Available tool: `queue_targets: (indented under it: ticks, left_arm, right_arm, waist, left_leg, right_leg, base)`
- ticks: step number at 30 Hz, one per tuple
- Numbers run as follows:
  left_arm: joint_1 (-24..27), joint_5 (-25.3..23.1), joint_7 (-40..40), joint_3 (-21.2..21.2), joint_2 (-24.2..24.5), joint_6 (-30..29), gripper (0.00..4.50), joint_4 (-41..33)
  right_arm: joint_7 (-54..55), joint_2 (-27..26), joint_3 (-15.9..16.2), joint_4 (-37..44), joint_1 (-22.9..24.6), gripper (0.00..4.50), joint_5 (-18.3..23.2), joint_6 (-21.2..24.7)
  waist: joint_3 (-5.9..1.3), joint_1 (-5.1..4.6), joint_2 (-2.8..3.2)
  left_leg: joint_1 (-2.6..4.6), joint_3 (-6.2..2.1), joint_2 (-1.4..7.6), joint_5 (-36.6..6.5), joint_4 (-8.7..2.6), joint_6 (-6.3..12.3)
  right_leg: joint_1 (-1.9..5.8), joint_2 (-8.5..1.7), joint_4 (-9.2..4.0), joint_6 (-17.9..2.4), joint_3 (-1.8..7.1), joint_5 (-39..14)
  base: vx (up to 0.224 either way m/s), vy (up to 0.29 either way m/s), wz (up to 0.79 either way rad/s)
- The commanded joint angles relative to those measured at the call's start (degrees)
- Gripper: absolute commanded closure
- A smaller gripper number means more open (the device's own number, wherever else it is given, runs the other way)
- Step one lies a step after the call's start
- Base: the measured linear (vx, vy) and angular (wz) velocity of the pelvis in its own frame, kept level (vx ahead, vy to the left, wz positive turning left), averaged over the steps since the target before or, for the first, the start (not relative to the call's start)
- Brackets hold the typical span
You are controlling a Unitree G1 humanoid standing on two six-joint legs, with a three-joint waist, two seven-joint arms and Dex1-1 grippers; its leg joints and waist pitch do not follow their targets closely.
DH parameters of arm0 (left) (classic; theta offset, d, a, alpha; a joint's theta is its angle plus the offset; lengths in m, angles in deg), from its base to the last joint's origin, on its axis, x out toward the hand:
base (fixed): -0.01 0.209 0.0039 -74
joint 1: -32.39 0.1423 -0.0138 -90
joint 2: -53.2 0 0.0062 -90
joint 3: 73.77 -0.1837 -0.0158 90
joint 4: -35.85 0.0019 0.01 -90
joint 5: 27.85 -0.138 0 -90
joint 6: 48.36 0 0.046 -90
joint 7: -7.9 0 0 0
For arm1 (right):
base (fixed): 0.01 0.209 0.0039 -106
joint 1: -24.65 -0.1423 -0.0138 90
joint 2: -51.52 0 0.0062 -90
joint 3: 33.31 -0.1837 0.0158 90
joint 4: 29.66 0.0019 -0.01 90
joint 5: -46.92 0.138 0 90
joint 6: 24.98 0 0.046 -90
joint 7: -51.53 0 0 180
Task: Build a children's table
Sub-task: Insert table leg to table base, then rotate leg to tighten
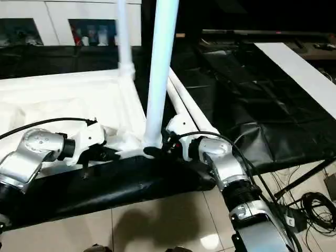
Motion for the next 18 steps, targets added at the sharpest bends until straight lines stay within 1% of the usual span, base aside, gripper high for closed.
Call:
queue_targets:
  ticks: [1,4,5,7,8,10,11,12,14,16,17,18]
  left_arm:
    - [0.63,0.22,-2.24,-2.37,-0.13,1.07,4.5,-0.17]
    - [0.54,0.17,-2.41,-2.46,-0.13,1.3,4.5,0.01]
    - [0.52,0.17,-2.45,-2.47,-0.13,1.33,4.5,0.04]
    - [0.43,0.16,-2.72,-2.53,-0.14,1.6,4.5,0.28]
    - [0.35,0.16,-2.93,-2.52,-0.17,1.84,4.5,0.51]
    - [0.25,0.07,-3.37,-2.52,-0.18,2.37,4.5,1.01]
    - [0.25,0.03,-3.45,-2.54,-0.17,2.5,4.5,1.14]
    - [0.26,-0.01,-3.46,-2.55,-0.18,2.6,4.5,1.26]
    - [0.29,-0.03,-3.48,-2.59,-0.16,2.65,4.5,1.32]
    - [0.38,-0.01,-3.55,-2.69,-0.04,2.75,4.5,1.42]
    - [0.42,0.0,-3.56,-2.72,0.01,2.76,4.5,1.44]
    - [0.42,0.0,-3.57,-2.72,0.01,2.76,4.5,1.44]
  right_arm:
    - [-0.32,-0.26,-0.24,-2.13,-1.59,0.75,-0.24,-1.21]
    - [-1.06,-0.61,-0.47,-3.04,-1.93,0.75,-0.22,-1.67]
    - [-1.16,-0.63,-0.46,-3.15,-1.95,0.9,-0.23,-1.72]
    - [-1.71,-0.8,-0.41,-4.0,-2.18,0.9,-0.32,-2.13]
    - [-2.1,-0.93,-0.46,-4.47,-2.32,1.01,-0.18,-2.26]
    - [-2.83,-1.23,-0.7,-5.62,-2.72,1.18,0.19,-2.75]
    - [-3.0,-1.32,-0.78,-6.04,-2.86,1.37,0.24,-2.98]
    - [-3.06,-1.39,-0.8,-6.53,-2.99,1.37,0.19,-3.31]
    - [-3.13,-1.5,-0.87,-7.17,-3.15,1.55,0.12,-3.71]
    - [-3.33,-1.74,-0.97,-8.18,-3.34,1.68,0.02,-4.17]
    - [-3.33,-1.86,-1.02,-8.49,-3.35,1.71,0.01,-4.25]
    - [-3.32,-1.88,-1.05,-8.53,-3.35,1.72,0.03,-4.26]
  waist:
    - [-4.17,-0.18,0.46]
    - [-4.04,-0.14,0.53]
    - [-4.03,-0.12,0.53]
    - [-4.01,-0.14,0.51]
    - [-4.04,-0.17,0.53]
    - [-4.01,-0.18,0.5]
    - [-3.98,-0.22,0.46]
    - [-3.98,-0.19,0.45]
    - [-3.98,-0.22,0.35]
    - [-4.02,-0.22,0.42]
    - [-3.98,-0.28,0.16]
    - [-3.99,-0.2,0.26]
  left_leg:
    - [0.67,-0.41,1.48,-6.79,-2.81,3.4]
    - [0.65,-0.52,1.54,-7.8,-2.81,2.77]
    - [0.68,-0.52,1.56,-7.98,-2.82,2.63]
    - [0.65,-0.55,1.56,-8.28,-2.82,2.37]
    - [0.68,-0.56,1.57,-8.52,-2.78,2.25]
    - [0.6,-0.58,1.56,-8.52,-2.75,2.27]
    - [0.56,-0.6,1.54,-8.68,-2.74,2.35]
    - [0.57,-0.61,1.58,-8.7,-2.75,2.31]
    - [0.58,-0.63,1.57,-8.65,-2.73,2.34]
    - [0.54,-0.64,1.53,-8.47,-2.71,2.38]
    - [0.51,-0.6,1.53,-8.32,-2.69,2.51]
    - [0.53,-0.61,1.53,-8.26,-2.69,2.59]
  right_leg:
    - [3.31,-3.97,-3.06,-13.21,2.78,-1.64]
    - [3.25,-4.07,-3.2,-12.69,2.79,-4.01]
    - [3.22,-4.05,-3.24,-12.56,2.79,-4.47]
    - [3.21,-4.05,-3.27,-12.32,2.8,-5.23]
    - [3.17,-4.03,-3.24,-12.29,2.78,-5.42]
    - [3.17,-4.06,-3.2,-12.38,2.8,-5.19]
    - [3.15,-4.05,-3.22,-12.47,2.8,-5.44]
    - [3.15,-4.07,-3.21,-12.36,2.77,-5.61]
    - [3.13,-4.08,-3.17,-12.34,2.76,-5.87]
    - [3.18,-4.11,-3.17,-12.39,2.76,-5.89]
    - [3.13,-4.05,-3.17,-12.38,2.76,-5.65]
    - [3.17,-4.09,-3.14,-12.33,2.77,-5.66]
  base:
    - [0.0,0.0,0.0]
    - [0.0,0.0,0.0]
    - [0.0,0.0,0.0]
    - [0.0,0.0,0.0]
    - [0.0,0.0,0.0]
    - [0.0,0.0,0.0]
    - [0.0,0.0,0.0]
    - [0.0,0.0,0.0]
    - [0.0,0.0,0.0]
    - [0.0,0.0,0.0]
    - [0.0,0.0,0.0]
    - [0.0,0.0,0.0]
